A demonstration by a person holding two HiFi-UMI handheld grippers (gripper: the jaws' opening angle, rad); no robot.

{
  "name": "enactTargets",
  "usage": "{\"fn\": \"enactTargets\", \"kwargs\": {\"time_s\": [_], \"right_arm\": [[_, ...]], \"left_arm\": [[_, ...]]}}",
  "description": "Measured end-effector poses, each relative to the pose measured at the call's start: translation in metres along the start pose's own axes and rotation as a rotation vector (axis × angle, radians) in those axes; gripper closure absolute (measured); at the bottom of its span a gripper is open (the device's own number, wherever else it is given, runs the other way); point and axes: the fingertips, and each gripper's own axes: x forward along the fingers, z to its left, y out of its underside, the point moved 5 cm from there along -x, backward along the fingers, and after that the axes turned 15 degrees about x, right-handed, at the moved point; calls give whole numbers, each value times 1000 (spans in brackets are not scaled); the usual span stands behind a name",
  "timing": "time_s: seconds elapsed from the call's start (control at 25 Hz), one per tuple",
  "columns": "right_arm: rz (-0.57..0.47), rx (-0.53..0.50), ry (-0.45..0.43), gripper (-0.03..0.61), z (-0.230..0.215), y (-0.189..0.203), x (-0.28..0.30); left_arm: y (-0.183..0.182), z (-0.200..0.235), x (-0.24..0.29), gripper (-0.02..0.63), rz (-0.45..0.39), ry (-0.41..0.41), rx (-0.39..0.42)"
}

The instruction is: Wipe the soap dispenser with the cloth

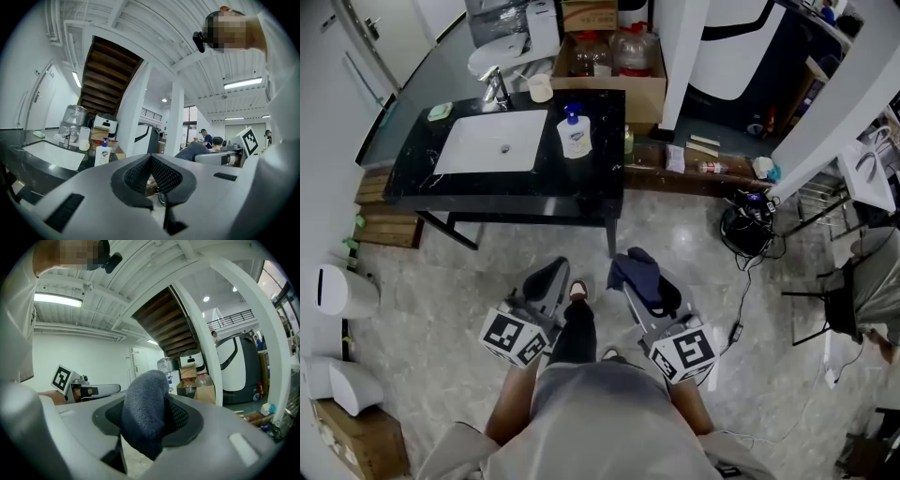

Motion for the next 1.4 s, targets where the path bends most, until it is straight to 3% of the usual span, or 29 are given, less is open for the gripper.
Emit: {"fn": "enactTargets", "kwargs": {"time_s": [0.88,1.4], "right_arm": [[105,-4,19,401,-28,-29,224],[89,-57,77,400,-45,-56,282]], "left_arm": [[29,191,115,607,16,123,-50],[29,241,172,607,-12,229,-12]]}}
